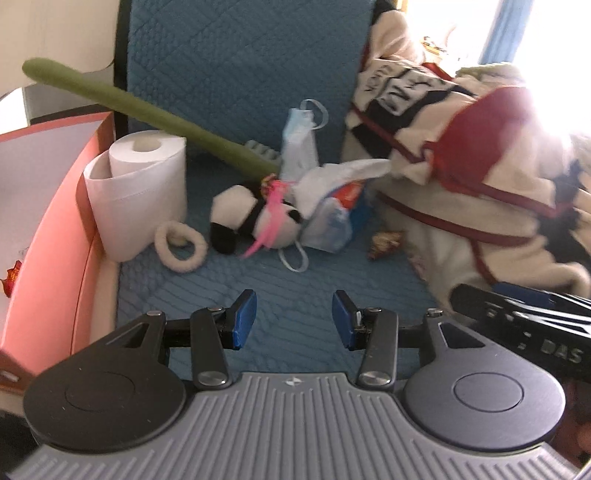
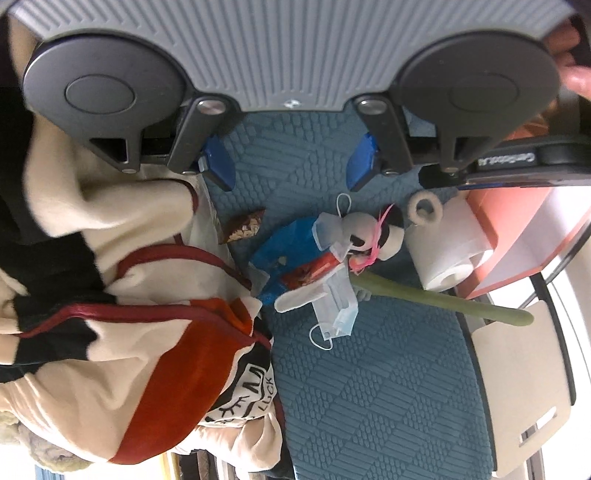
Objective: Organize soft objects
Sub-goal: 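Move both tools back toward the chair seat, then grasp the white hair tie with the left tool while the right tool grasps the small brown wrapper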
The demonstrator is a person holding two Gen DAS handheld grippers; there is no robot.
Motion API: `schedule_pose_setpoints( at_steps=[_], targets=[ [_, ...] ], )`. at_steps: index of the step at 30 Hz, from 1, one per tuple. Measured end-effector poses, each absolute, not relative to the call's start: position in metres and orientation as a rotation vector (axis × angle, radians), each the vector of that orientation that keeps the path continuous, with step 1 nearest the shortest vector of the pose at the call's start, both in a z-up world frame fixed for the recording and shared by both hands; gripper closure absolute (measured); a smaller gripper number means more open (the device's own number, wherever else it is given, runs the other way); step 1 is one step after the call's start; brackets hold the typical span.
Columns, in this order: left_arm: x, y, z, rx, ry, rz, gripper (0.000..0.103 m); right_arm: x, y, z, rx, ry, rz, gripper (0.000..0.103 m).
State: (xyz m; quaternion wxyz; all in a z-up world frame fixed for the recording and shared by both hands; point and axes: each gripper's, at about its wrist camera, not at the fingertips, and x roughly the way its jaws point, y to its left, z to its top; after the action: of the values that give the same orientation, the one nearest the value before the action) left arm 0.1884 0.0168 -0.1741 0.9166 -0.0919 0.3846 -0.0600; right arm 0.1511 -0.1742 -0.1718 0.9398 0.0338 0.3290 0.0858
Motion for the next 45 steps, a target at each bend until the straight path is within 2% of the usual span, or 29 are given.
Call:
schedule_pose_setpoints(
  at_steps=[14, 27, 30, 40, 45],
  targets=[
    [0.246, 0.041, -0.220, -0.238, 0.761, 0.003, 0.052, 0.213, -0.150, -0.197, 0.024, 0.604, 0.092, 0.034],
    [0.285, 0.058, -0.251, -0.133, 0.756, 0.143, 0.051, 0.268, -0.138, -0.232, -0.011, 0.688, -0.009, 0.038],
    [0.290, 0.058, -0.255, -0.100, 0.761, 0.160, 0.043, 0.278, -0.140, -0.238, 0.005, 0.698, -0.042, 0.038],
    [0.297, 0.057, -0.267, -0.038, 0.772, 0.235, 0.043, 0.302, -0.145, -0.258, 0.040, 0.744, -0.091, 0.038],
    [0.299, 0.063, -0.271, -0.055, 0.785, 0.240, 0.043, 0.310, -0.149, -0.263, 0.067, 0.772, -0.094, 0.042]
  ],
)
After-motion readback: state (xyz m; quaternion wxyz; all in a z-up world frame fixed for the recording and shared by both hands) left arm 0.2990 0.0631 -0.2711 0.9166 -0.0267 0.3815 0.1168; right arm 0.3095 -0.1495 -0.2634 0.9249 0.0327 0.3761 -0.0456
